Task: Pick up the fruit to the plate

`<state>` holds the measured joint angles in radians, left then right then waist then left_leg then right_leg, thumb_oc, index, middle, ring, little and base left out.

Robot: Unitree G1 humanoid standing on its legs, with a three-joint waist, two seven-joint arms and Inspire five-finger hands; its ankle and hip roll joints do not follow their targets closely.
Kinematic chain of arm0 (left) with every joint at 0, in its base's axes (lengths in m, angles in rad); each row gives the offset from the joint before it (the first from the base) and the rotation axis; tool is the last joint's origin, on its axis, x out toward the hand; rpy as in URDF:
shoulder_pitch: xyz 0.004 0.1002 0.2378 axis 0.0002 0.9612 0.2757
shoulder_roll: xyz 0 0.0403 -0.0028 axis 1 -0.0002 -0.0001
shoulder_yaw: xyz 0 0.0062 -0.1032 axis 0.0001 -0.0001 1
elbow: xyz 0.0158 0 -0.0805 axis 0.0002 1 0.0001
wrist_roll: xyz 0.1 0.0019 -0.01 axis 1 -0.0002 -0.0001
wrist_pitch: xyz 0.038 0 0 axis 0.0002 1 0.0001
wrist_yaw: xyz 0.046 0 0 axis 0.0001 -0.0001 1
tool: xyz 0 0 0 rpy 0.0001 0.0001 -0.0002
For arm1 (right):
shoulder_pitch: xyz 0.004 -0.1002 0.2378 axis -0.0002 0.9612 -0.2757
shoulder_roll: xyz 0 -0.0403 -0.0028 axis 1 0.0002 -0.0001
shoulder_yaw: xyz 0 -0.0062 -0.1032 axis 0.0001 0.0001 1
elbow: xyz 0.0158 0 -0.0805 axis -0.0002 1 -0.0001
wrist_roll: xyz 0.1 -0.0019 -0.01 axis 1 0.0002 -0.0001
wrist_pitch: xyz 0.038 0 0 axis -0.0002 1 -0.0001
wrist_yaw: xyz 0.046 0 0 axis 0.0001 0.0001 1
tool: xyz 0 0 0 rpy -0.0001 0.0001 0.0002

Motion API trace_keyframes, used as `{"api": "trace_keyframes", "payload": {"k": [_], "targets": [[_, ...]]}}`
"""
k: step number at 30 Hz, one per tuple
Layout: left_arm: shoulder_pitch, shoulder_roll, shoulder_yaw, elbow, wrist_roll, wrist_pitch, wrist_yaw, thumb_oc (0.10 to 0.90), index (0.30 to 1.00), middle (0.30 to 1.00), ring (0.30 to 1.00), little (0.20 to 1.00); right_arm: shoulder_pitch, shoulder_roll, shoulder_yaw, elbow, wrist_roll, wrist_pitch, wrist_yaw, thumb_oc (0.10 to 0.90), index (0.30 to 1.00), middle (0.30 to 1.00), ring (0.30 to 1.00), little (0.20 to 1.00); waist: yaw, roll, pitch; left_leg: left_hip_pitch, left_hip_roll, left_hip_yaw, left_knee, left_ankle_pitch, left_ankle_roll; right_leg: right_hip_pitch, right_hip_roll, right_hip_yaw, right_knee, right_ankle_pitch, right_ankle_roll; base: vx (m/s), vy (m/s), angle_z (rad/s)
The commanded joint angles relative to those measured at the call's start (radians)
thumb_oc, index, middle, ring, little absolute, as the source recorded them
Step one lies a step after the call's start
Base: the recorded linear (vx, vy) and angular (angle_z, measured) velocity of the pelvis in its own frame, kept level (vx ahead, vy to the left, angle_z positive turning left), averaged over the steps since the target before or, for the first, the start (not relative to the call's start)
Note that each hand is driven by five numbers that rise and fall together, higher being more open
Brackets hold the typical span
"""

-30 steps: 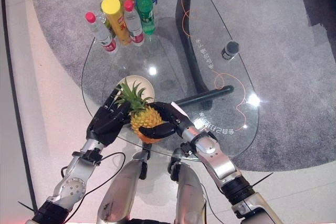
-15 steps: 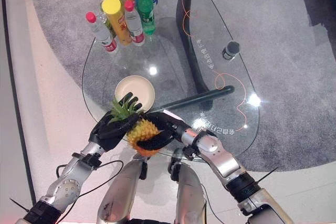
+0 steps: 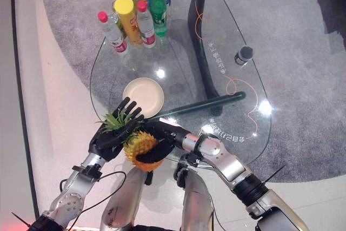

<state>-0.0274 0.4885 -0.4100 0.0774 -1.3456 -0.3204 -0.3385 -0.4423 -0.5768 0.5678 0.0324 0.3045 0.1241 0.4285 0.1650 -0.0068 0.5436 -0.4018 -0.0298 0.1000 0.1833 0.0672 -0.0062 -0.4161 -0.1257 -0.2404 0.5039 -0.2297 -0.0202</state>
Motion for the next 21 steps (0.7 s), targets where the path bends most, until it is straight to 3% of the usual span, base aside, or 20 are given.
{"api": "trace_keyframes", "payload": {"k": [1, 8, 9, 10, 12, 21], "targets": [[-0.071, -0.078, 0.039, -0.209, -0.093, -0.089, -0.149, 0.800, 0.900, 0.900, 0.900, 0.900, -0.029, 0.093, 0.107, -0.233, 0.010, -0.083, 0.115, 0.100, 0.300, 0.300, 0.300, 0.200, -0.012, -0.017, -0.024, 0.006, -0.047, -0.002, 0.197, -0.115, 0.065, 0.072, -0.012, -0.029, -0.197, 0.248, 0.051, 0.00, 0.000, 0.00], [-0.065, -0.141, 0.058, -0.227, -0.186, -0.072, -0.214, 0.800, 0.900, 0.900, 0.900, 0.900, -0.030, 0.137, 0.094, -0.218, -0.003, -0.073, 0.106, 0.100, 0.300, 0.300, 0.300, 0.200, -0.005, -0.027, -0.024, 0.013, -0.050, -0.008, 0.197, -0.122, 0.068, 0.080, -0.011, -0.031, -0.197, 0.249, 0.053, 0.00, 0.000, 0.00], [-0.064, -0.144, 0.060, -0.229, -0.176, -0.066, -0.219, 0.731, 0.841, 0.841, 0.841, 0.831, -0.028, 0.143, 0.091, -0.214, -0.007, -0.076, 0.106, 0.100, 0.300, 0.300, 0.300, 0.200, -0.004, -0.028, -0.024, 0.013, -0.051, -0.010, 0.198, -0.122, 0.070, 0.081, -0.011, -0.029, -0.198, 0.250, 0.054, 0.00, 0.000, 0.00], [-0.064, -0.147, 0.060, -0.230, -0.172, -0.061, -0.221, 0.575, 0.707, 0.707, 0.707, 0.675, -0.027, 0.148, 0.088, -0.211, -0.009, -0.079, 0.106, 0.100, 0.300, 0.300, 0.300, 0.200, -0.003, -0.029, -0.024, 0.013, -0.052, -0.013, 0.199, -0.123, 0.071, 0.082, -0.010, -0.028, -0.199, 0.251, 0.055, 0.00, 0.000, 0.00], [-0.063, -0.153, 0.060, -0.230, -0.166, -0.056, -0.225, 0.100, 0.300, 0.300, 0.300, 0.200, -0.029, 0.154, 0.085, -0.209, -0.008, -0.077, 0.104, 0.100, 0.300, 0.300, 0.300, 0.200, -0.002, -0.029, -0.024, 0.015, -0.055, -0.016, 0.200, -0.124, 0.073, 0.084, -0.009, -0.026, -0.199, 0.253, 0.056, 0.00, 0.000, 0.00], [-0.068, -0.163, 0.060, -0.232, -0.169, -0.054, -0.245, 0.100, 0.300, 0.300, 0.300, 0.200, -0.027, 0.167, 0.074, -0.197, -0.006, -0.080, 0.109, 0.100, 0.300, 0.300, 0.300, 0.200, -0.002, -0.032, -0.024, 0.028, -0.062, -0.025, 0.195, -0.130, 0.079, 0.100, -0.008, -0.015, -0.213, 0.260, 0.065, 0.00, 0.000, 0.00]]}}
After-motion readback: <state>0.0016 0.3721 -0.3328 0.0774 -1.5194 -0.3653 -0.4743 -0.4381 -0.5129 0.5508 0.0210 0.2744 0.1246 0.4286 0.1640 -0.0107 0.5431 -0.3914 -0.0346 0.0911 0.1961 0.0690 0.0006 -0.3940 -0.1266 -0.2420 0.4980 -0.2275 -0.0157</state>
